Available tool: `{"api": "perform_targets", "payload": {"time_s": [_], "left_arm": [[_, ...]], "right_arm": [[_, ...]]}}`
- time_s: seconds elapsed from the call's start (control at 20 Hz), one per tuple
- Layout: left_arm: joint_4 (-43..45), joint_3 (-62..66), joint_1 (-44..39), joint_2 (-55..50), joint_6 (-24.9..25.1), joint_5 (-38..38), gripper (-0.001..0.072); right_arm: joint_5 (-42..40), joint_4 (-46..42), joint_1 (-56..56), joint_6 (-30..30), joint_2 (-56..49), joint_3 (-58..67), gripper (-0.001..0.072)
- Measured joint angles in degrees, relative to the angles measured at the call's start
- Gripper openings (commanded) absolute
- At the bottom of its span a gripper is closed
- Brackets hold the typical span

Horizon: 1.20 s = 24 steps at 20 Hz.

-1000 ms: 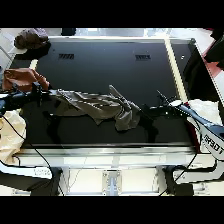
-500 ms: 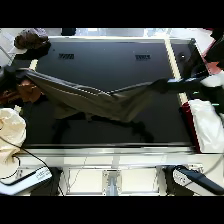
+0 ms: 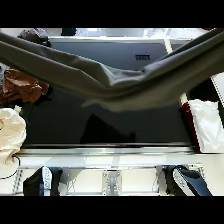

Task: Fold the shirts.

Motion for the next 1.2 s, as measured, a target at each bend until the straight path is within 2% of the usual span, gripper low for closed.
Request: {"api": "perform_targets", "payload": {"time_s": [0.1,0.2,0.3,0.4,0.45,0.5,0.55,0.75,0.95,1.05,1.2], "left_arm": [[6.6,0.2,0.1,1.5,-5.4,-1.8,0.0006],[12.0,-1.3,-0.1,0.8,-10.4,-7.7,0.0006],[16.1,-5.8,-1.6,-1.3,-13.5,-12.8,0.0005],[20.0,-11.7,-5.1,-4.0,-14.8,-14.4,0.0006],[22.4,-15.3,-7.7,-5.9,-15.4,-13.6,0.0006],[24.0,-18.4,-10.3,-7.8,-16.0,-11.8,0.0006],[25.2,-21.5,-13.5,-10.1,-16.0,-9.2,0.0006],[28.0,-27.7,-24.7,-19.8,-14.9,3.3,0.0006],[28.9,-29.4,-31.1,-26.2,-14.0,11.3,0.0006],[29.1,-29.7,-32.4,-27.4,-13.6,13.1,0.0007],[29.2,-29.9,-33.3,-28.2,-13.2,14.4,0.0007]], "right_arm": [[0.2,-5.3,-0.1,0.4,-2.0,1.8,0.0019],[0.3,-7.8,-0.1,0.6,-6.7,2.1,0.0020],[0.2,-8.1,-0.1,0.8,-13.9,1.9,0.0023],[0.1,-5.4,-0.1,0.9,-23.1,1.7,0.0038],[-0.4,-2.9,-0.1,0.9,-28.1,1.7,0.0151],[-0.8,-0.6,-0.1,1.2,-32.9,1.7,0.0345],[-1.4,1.6,-0.1,2.0,-37.6,1.7,0.0414],[-1.9,10.2,-0.1,6.6,-52.5,1.6,0.0410],[1.7,13.4,-0.7,6.4,-55.1,3.5,0.0404],[6.3,10.0,-1.1,5.0,-53.0,4.2,0.0369],[12.6,0.0,-2.6,3.1,-47.8,1.4,0.0370]]}}
